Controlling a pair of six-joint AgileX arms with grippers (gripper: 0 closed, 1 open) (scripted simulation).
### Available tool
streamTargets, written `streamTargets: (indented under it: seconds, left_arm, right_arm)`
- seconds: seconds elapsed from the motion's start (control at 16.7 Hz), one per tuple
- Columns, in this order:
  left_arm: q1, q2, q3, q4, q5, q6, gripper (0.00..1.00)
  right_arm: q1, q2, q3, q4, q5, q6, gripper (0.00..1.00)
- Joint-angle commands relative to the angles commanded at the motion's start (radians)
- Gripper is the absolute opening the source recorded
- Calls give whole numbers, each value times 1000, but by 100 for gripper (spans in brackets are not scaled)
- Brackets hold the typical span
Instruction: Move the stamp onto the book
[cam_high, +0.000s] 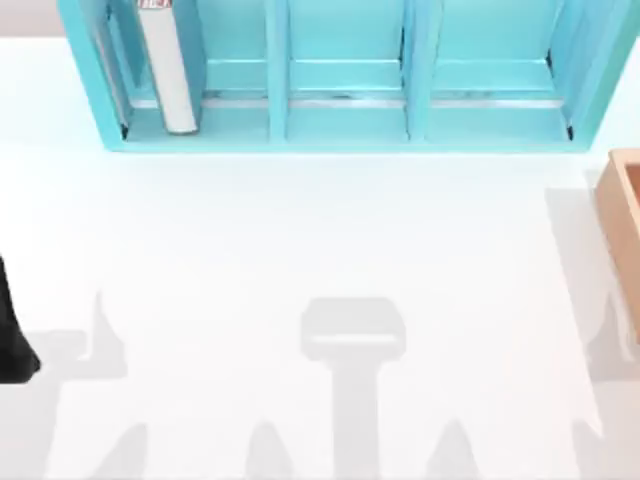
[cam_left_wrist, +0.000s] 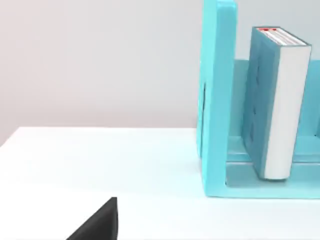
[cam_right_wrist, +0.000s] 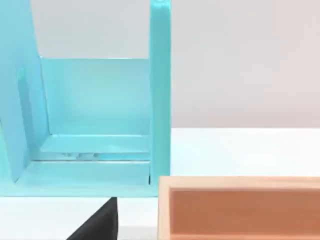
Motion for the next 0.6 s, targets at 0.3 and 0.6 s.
streamTargets:
  seconds: [0.3,0.6]
  left_arm:
    - [-13,62,30,52,-11,0,100]
    - [-67,378,159,273,-57,-2,100]
  right_arm:
    - [0,0,0,0,0,0,100]
    - [0,0,0,0,0,0,100]
